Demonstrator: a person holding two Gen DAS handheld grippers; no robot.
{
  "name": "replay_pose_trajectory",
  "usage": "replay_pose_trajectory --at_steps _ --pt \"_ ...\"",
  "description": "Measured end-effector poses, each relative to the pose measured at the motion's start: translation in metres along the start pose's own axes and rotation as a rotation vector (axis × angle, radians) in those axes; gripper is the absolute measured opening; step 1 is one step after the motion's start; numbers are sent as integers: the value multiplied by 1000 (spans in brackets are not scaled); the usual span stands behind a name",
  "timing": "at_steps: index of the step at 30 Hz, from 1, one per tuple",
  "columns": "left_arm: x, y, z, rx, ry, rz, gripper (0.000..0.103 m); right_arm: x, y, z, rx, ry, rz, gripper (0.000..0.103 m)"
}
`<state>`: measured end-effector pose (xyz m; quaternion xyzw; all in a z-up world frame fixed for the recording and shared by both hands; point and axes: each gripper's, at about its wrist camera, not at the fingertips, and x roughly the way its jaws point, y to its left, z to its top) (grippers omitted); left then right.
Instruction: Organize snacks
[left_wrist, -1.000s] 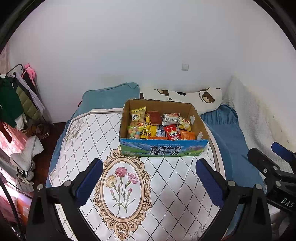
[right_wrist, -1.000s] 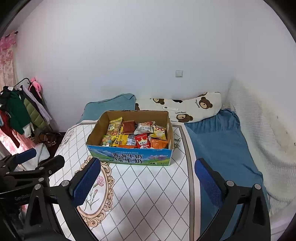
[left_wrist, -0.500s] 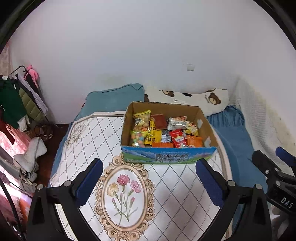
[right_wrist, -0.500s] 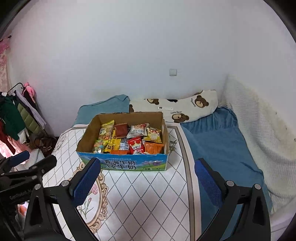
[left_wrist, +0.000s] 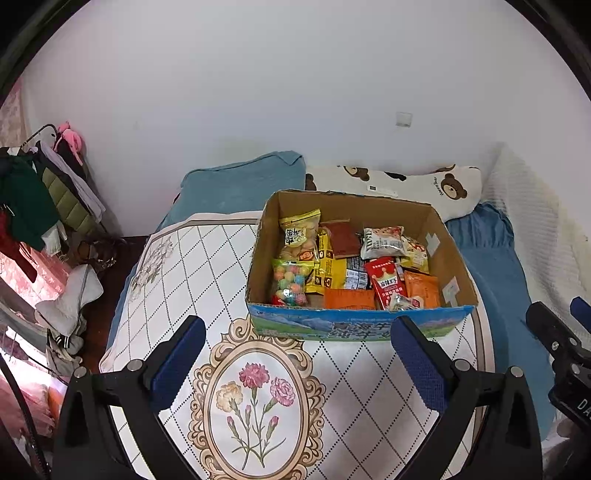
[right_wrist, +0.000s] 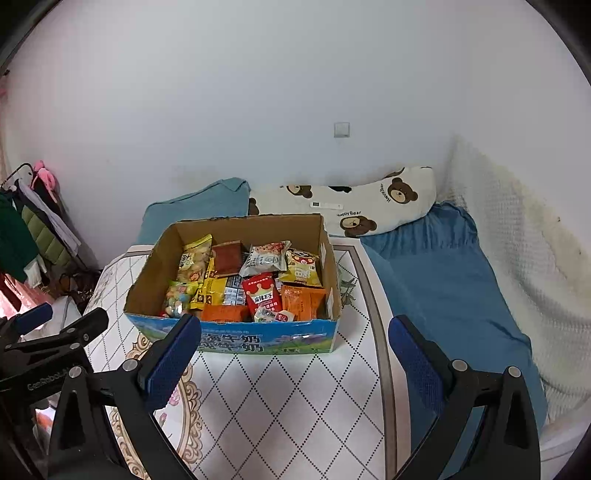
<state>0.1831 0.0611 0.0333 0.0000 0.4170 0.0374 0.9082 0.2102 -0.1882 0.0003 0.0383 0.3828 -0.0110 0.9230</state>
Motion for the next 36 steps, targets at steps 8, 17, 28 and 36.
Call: replay_pose_trajectory --at_steps 8,17,28,36 --pt "13 2 7 7 0 24 103 21 7 2 -19 9 -1 103" --pt "12 1 8 11 -3 16 103 19 10 1 -24 7 5 103" --pt "3 -1 9 11 -14 7 103 16 9 4 -11 6 1 103" --pt "-1 -2 6 19 -18 6 103 12 7 4 -1 3 0 103"
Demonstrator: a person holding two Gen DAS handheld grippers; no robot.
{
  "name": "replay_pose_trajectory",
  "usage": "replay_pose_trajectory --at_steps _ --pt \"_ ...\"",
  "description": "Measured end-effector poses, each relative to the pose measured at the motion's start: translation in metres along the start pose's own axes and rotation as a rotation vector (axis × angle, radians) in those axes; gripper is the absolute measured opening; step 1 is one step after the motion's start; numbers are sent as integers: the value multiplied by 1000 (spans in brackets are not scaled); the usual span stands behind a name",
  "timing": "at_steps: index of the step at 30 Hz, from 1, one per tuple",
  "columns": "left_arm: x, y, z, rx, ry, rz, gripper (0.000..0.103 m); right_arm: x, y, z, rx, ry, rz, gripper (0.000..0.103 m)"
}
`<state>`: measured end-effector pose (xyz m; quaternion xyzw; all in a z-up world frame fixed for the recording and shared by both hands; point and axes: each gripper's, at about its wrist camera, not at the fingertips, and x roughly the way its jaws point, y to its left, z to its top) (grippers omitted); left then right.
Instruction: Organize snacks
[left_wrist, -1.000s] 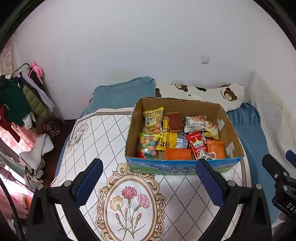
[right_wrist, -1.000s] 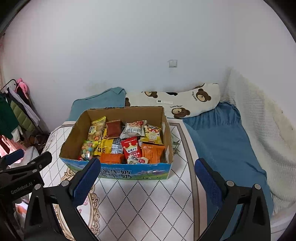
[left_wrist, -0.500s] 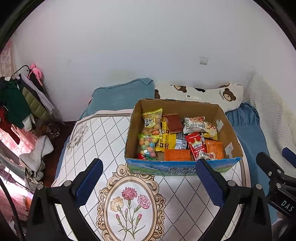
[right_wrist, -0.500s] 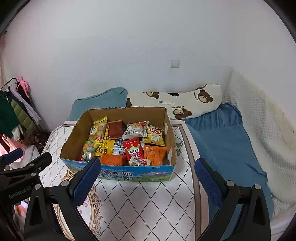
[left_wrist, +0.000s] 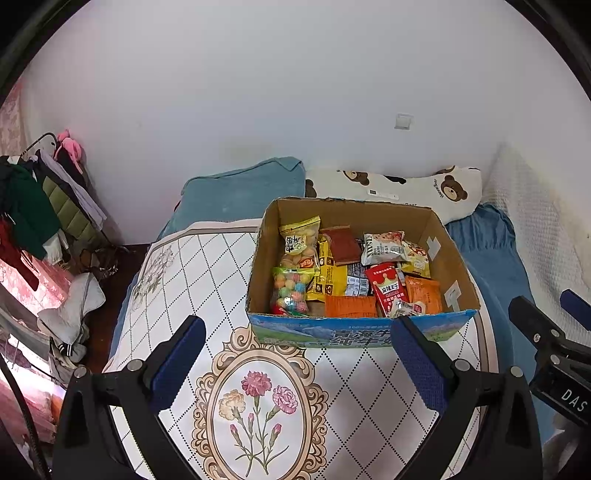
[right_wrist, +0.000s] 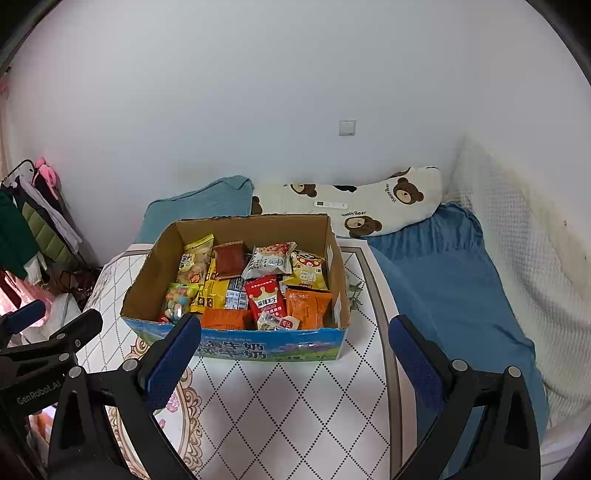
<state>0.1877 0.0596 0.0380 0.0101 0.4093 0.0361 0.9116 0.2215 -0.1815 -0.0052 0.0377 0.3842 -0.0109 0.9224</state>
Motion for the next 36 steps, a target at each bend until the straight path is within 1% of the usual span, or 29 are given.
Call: replay_pose_trajectory --at_steps 36 --pt "-6 -1 1 29 -16 -25 103 -3 -5 -4 3 -4 -4 103"
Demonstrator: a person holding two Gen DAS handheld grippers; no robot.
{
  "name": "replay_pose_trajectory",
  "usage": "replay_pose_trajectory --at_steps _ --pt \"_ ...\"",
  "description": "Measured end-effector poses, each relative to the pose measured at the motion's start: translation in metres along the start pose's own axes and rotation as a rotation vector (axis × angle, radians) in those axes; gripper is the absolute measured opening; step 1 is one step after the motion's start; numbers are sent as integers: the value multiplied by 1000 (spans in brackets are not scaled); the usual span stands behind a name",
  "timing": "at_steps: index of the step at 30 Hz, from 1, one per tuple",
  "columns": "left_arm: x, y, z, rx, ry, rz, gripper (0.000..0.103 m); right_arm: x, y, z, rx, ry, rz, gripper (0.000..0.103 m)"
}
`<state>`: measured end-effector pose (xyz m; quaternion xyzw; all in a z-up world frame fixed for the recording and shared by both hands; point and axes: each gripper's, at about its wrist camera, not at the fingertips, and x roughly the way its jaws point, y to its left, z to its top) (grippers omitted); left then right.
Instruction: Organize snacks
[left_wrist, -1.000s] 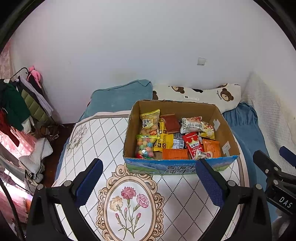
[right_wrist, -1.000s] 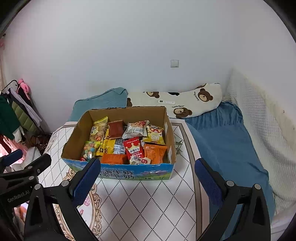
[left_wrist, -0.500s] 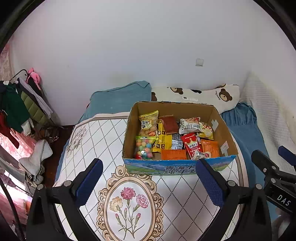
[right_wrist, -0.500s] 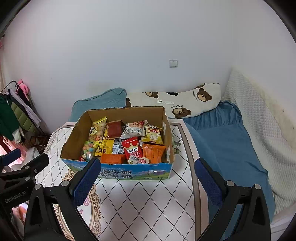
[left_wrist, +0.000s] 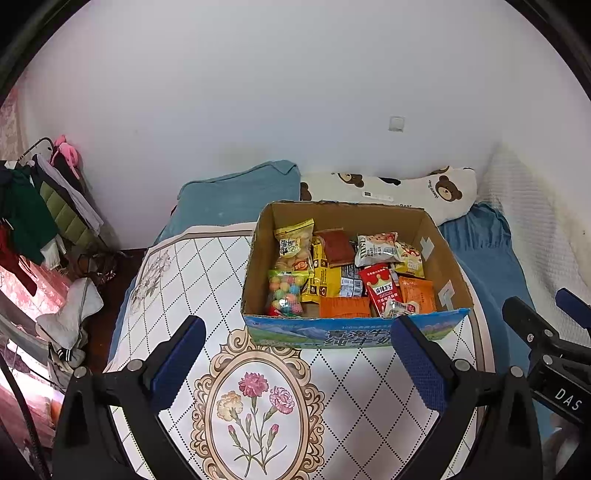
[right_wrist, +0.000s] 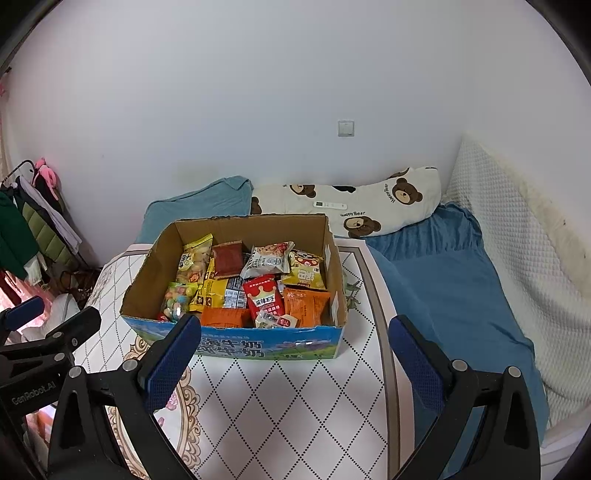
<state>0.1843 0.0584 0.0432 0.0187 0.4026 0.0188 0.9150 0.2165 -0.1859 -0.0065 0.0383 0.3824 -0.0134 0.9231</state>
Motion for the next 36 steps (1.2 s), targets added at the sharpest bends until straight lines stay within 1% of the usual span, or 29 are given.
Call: replay_pose_trajectory --at_steps 7,33,36 --pt "0 -1 -1 9 -10 -4 103 1 0 1 0 2 4 103" --pt "0 -1 -3 11 1 -19 103 -2 -2 0 7 0 -3 103" --pt "-1 -1 -3 13 -8 -22 103 -3 -2 -1 9 -2 -4 103"
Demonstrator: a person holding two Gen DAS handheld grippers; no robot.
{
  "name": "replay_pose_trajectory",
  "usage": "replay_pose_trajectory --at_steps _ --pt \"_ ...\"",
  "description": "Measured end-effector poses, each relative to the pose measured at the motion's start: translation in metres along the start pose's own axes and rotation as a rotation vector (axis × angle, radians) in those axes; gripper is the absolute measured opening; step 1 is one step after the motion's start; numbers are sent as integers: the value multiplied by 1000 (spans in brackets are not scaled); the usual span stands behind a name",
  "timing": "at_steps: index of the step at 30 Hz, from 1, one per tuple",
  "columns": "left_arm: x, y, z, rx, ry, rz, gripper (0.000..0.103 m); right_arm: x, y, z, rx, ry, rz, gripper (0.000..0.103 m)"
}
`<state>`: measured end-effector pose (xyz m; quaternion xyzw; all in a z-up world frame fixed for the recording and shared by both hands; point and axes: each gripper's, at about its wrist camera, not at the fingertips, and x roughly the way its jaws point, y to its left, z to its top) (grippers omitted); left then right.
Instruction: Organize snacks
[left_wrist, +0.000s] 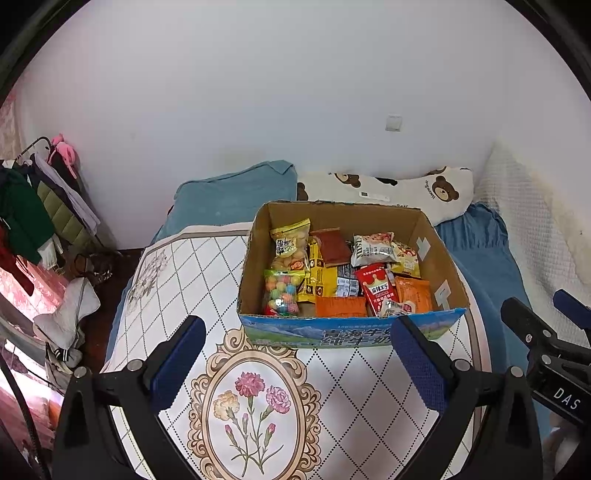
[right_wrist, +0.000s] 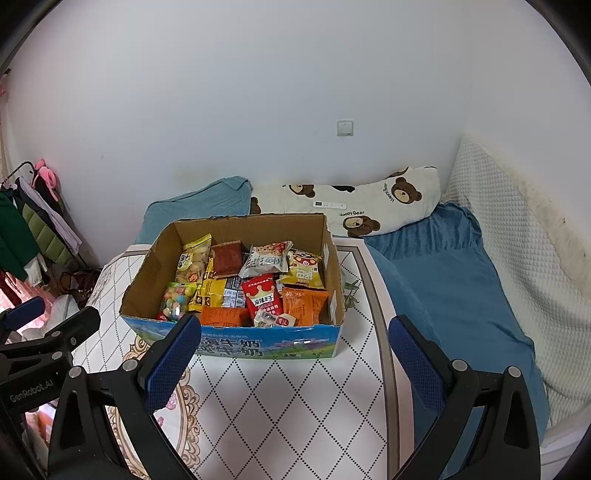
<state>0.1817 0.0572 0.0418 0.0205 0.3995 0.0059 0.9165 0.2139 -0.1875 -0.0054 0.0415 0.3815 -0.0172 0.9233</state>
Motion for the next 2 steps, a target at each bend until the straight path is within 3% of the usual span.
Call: replay_pose_trajectory --at_steps 2 --pt "-1 0 1 1 -5 1 103 -1 0 0 2 -3 0 103"
